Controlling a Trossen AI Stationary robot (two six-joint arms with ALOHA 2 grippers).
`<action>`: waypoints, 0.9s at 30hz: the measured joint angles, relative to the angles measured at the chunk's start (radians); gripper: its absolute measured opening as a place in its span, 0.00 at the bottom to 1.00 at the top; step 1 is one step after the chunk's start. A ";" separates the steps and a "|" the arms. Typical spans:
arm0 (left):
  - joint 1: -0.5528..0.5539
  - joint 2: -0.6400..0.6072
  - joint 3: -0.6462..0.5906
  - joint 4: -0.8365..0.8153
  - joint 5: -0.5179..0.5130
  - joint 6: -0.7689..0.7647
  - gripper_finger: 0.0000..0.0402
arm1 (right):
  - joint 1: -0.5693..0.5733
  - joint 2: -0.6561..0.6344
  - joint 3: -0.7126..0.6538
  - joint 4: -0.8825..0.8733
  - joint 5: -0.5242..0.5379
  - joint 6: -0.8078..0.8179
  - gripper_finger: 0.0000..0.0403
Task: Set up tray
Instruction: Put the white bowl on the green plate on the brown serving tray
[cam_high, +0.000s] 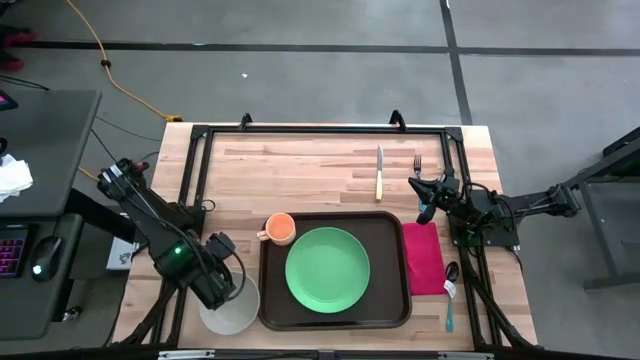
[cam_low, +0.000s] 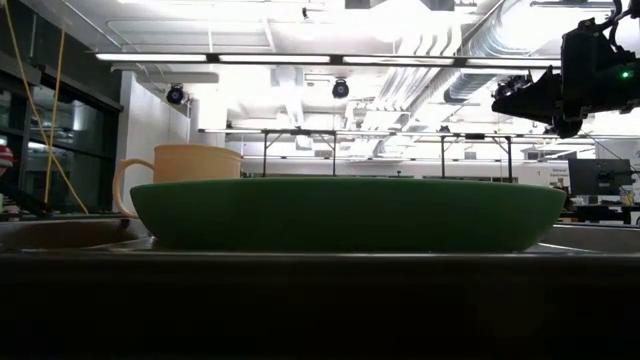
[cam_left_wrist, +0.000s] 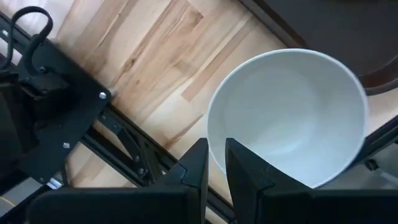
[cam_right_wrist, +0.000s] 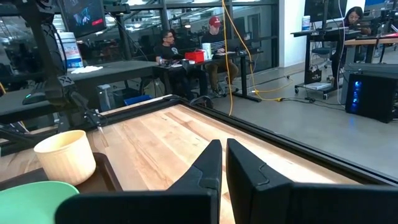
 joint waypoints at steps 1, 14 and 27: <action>0.000 -0.002 -0.008 0.000 0.000 0.004 0.21 | 0.000 0.000 0.000 0.000 0.000 0.000 0.00; 0.000 -0.017 -0.058 0.015 0.005 0.088 0.21 | 0.000 0.000 0.000 0.001 0.000 0.001 0.00; 0.000 -0.017 -0.057 0.001 0.008 0.131 0.21 | 0.000 0.000 0.000 0.001 0.000 0.003 0.00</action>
